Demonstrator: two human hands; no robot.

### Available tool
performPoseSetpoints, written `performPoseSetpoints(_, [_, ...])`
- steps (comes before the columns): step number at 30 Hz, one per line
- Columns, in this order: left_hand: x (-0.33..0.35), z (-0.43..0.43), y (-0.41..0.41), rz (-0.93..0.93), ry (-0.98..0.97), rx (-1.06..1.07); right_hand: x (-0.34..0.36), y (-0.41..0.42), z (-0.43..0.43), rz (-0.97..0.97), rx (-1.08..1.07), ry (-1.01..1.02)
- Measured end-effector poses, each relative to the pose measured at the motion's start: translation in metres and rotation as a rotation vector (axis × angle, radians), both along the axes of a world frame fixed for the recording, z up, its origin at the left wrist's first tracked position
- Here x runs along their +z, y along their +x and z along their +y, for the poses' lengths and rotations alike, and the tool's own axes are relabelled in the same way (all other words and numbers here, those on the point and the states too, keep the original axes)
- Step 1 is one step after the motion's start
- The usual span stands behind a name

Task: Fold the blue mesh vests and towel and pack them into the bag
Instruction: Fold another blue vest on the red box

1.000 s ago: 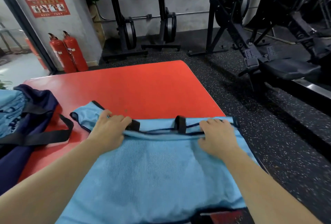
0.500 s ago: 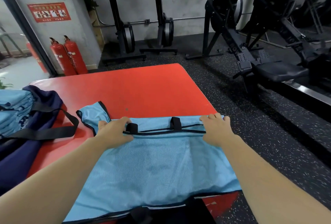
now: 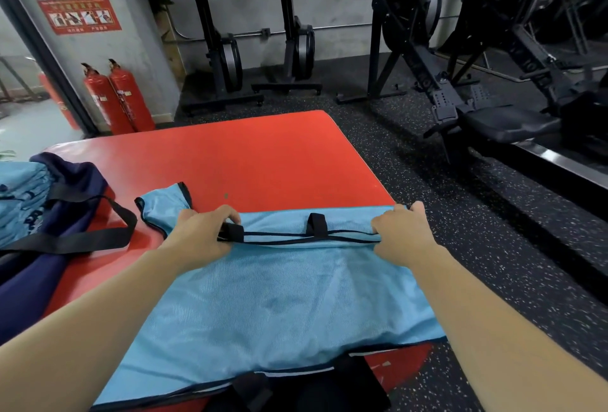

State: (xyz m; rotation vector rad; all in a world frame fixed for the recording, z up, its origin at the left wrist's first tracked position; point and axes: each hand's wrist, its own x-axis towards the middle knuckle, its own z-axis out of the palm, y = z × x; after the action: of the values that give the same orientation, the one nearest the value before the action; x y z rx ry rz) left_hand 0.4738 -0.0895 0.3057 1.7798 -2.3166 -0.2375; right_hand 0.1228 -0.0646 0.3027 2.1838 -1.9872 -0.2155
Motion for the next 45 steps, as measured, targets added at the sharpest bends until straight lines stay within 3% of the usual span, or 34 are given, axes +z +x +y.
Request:
performPoseSetpoints(7, [0.029,-0.032,-0.004,0.076,-0.142,0.116,0.022,0.006,-0.032,-0.197,-0.150,-0.298])
performPoseSetpoints(13, [0.033,-0.093,-0.022,0.169,-0.250,0.402,0.017,0.019,-0.108,-0.267,-0.296,-0.535])
performPoseSetpoints(15, [0.023,-0.113,-0.024,0.078,-0.222,0.443,0.008,0.022,-0.132,-0.279,-0.340,-0.570])
performPoseSetpoints(18, [-0.001,-0.137,-0.027,-0.170,-0.133,0.490,-0.015,0.029,-0.157,-0.242,-0.391,-0.420])
performPoseSetpoints(24, [-0.027,-0.146,-0.040,-0.124,-0.368,0.478,-0.037,0.038,-0.169,-0.198,-0.178,-0.654])
performPoseSetpoints(26, [-0.029,-0.133,-0.048,-0.015,-0.386,0.389,-0.043,0.045,-0.163,-0.195,-0.046,-0.613])
performPoseSetpoints(28, [-0.031,-0.116,-0.056,0.063,-0.246,0.321,-0.051,0.051,-0.153,-0.204,-0.001,-0.501])
performPoseSetpoints(34, [-0.047,-0.089,-0.048,-0.218,0.043,0.345,-0.054,0.041,-0.132,-0.200,-0.290,-0.147])
performPoseSetpoints(40, [-0.043,-0.101,-0.033,-0.286,0.185,0.335,-0.049,0.025,-0.153,-0.350,-0.245,0.122])
performPoseSetpoints(45, [-0.043,-0.120,-0.026,-0.316,0.185,0.360,-0.050,0.029,-0.177,-0.324,-0.220,0.133])
